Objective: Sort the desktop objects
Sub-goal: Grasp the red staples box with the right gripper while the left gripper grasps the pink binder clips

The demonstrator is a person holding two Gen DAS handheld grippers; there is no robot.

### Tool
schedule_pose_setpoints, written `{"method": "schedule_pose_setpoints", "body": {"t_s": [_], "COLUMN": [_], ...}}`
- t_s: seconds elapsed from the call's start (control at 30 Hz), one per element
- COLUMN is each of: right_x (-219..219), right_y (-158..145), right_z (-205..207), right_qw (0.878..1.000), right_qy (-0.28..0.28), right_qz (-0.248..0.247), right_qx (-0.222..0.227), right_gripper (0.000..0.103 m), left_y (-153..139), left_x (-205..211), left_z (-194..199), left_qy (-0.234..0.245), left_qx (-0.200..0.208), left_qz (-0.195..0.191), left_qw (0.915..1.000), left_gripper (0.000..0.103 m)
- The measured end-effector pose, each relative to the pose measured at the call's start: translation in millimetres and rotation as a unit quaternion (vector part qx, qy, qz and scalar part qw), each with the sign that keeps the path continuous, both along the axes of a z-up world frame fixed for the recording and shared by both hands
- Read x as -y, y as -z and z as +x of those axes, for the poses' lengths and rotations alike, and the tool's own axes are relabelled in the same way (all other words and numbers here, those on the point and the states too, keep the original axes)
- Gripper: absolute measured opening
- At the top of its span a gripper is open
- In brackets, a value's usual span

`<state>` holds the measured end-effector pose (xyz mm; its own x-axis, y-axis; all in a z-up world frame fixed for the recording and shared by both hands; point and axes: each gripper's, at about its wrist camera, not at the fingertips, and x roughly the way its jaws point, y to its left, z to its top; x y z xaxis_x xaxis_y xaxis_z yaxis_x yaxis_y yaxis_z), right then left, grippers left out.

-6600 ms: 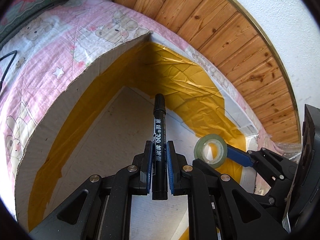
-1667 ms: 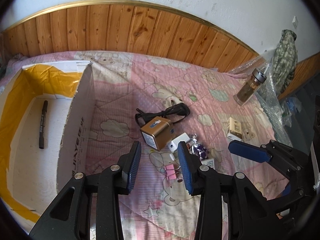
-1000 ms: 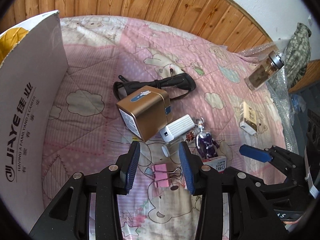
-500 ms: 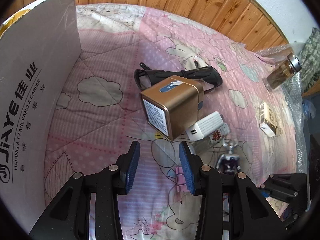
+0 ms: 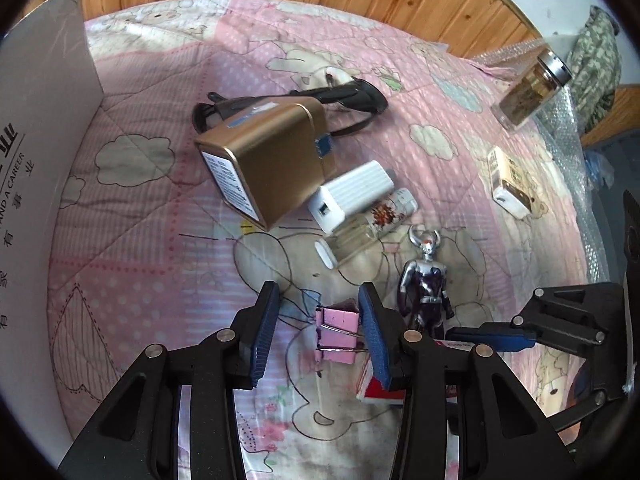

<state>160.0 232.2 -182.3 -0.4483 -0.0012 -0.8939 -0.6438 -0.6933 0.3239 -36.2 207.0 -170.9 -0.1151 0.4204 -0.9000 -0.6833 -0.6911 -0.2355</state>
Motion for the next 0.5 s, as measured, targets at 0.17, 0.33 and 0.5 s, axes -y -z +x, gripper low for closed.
{"method": "schedule_pose_setpoints", "body": {"t_s": [0.17, 0.33, 0.5], "right_x": [13, 19, 17], "right_y": [-7, -6, 5], "right_z": [11, 17, 11], "right_qw": [1.0, 0.999, 0.995], "right_qy": [-0.021, -0.017, 0.009], "right_qz": [-0.01, -0.046, -0.073], "right_qx": [0.019, -0.017, -0.06], "right_gripper": [0.03, 0.029, 0.03], "left_y": [-3, 0, -1], "left_x": [-2, -5, -3], "left_z": [12, 18, 25], "left_qy": [0.021, 0.029, 0.042], "left_qx": [0.004, -0.005, -0.032], "left_qz": [0.001, -0.005, -0.003], "left_qw": [0.9998, 0.9996, 0.9986], "left_gripper": [0.044, 0.049, 0.046]}}
